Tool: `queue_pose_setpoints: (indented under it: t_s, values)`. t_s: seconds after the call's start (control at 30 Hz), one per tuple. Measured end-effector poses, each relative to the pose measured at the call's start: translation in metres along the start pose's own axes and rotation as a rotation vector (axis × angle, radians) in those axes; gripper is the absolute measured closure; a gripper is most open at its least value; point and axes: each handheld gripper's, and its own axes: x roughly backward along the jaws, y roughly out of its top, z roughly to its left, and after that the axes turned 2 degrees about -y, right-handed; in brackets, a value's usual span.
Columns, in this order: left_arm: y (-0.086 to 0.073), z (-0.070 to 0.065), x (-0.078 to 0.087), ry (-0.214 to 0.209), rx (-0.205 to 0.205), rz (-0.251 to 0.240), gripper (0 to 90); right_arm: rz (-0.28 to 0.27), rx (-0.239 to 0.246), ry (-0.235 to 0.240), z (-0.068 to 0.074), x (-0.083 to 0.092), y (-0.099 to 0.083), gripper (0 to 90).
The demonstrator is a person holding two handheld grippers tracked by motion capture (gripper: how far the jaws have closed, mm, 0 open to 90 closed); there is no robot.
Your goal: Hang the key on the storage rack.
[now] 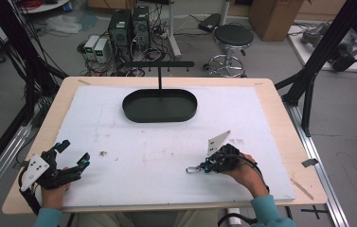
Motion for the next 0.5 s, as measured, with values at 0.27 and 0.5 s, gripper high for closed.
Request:
queue_pose_setpoints:
  t_s: [0.27, 0.5]
  values:
    - [0.000, 0.000, 0.000, 0.000, 0.002, -0.001, 12.1, -0.031, -0.048, -0.013, -0.001, 0.005, 0.005, 89.1]
    - [0.000, 0.000, 0.000, 0.000, 0.007, 0.003, 12.1, -0.115, -0.060, 0.017, -0.009, 0.020, 0.020, 89.1]
